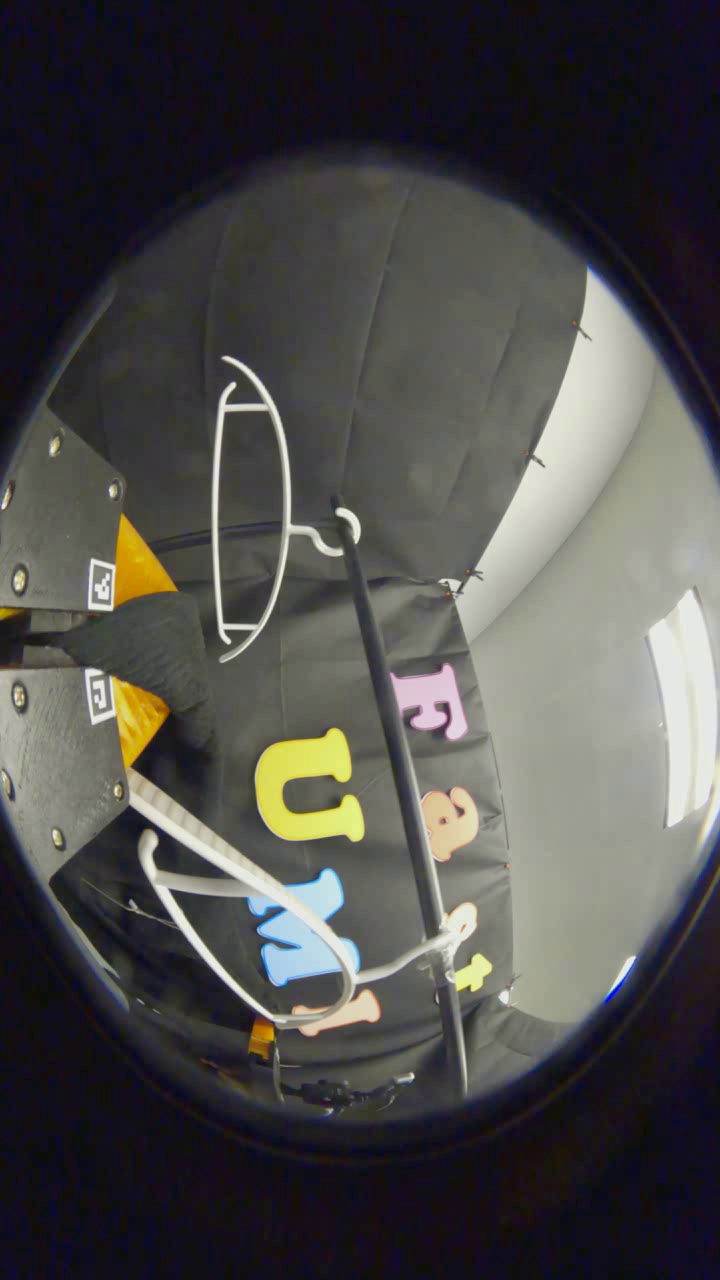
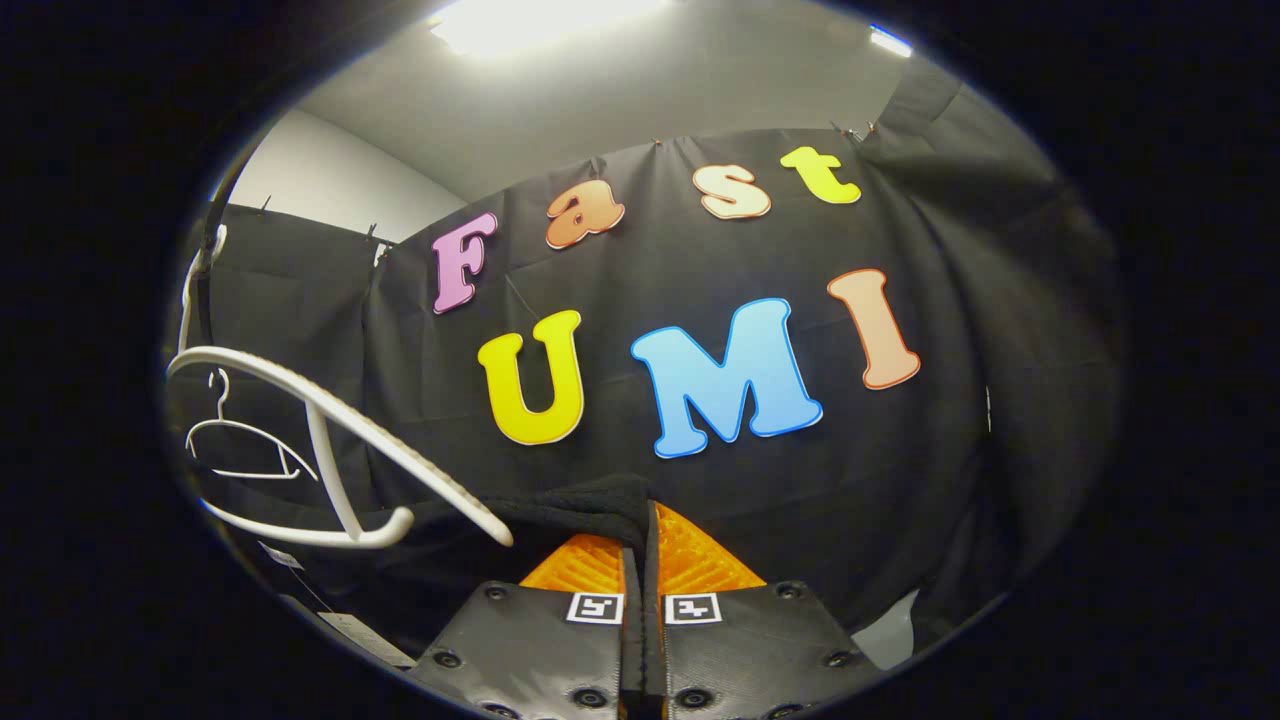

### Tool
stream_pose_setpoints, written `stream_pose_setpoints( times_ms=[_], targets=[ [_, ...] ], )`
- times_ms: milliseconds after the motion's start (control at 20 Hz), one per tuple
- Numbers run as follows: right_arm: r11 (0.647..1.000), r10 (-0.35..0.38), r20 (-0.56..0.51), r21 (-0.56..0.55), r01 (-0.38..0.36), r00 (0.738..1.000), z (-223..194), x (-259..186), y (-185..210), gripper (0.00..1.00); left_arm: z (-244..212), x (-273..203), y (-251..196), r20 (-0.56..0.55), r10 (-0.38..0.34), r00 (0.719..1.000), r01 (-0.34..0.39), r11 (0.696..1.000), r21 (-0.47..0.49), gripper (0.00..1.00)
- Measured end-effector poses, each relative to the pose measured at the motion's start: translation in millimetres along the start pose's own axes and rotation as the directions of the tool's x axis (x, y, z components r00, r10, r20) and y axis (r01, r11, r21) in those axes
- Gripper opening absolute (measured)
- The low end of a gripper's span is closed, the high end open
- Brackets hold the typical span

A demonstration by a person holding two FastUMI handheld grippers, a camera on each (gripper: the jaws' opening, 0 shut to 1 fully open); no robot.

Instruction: Grasp the clothes on the hanger with both hands and then place them into the laundry hamper below.

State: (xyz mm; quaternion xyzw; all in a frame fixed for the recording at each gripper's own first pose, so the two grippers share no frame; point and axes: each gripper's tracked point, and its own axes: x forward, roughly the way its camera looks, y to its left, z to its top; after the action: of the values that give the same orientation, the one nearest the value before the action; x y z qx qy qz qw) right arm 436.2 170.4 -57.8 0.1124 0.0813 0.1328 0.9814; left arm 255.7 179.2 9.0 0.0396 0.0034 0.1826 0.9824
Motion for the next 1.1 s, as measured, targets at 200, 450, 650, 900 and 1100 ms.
stream_pose_setpoints(
  times_ms=[200,450,650,900,1100],
  targets=[
    [0.999,-0.014,-0.029,-0.037,0.013,0.999,-23,-9,-11,0.00,-24,-4,-3,-0.031,-0.012,0.999,0.013,1.000,0.026,0.06],
    [0.997,-0.022,-0.065,-0.070,0.018,0.998,-46,-25,-14,0.01,-51,-9,-5,-0.081,-0.021,0.996,0.023,0.999,0.023,0.07],
    [0.996,-0.029,-0.088,-0.083,0.022,0.996,-59,-50,-12,0.01,-67,-26,0,-0.106,-0.041,0.994,0.043,0.999,0.013,0.07],
    [0.993,-0.055,-0.089,-0.114,0.044,0.995,-63,-92,-8,0.01,-77,-45,-11,-0.114,-0.110,0.987,0.112,0.994,0.007,0.06],
    [0.990,-0.064,-0.089,-0.132,0.052,0.994,-65,-130,2,0.01,-74,-65,-18,-0.103,-0.180,0.978,0.179,0.984,-0.019,0.06]
  ],
)
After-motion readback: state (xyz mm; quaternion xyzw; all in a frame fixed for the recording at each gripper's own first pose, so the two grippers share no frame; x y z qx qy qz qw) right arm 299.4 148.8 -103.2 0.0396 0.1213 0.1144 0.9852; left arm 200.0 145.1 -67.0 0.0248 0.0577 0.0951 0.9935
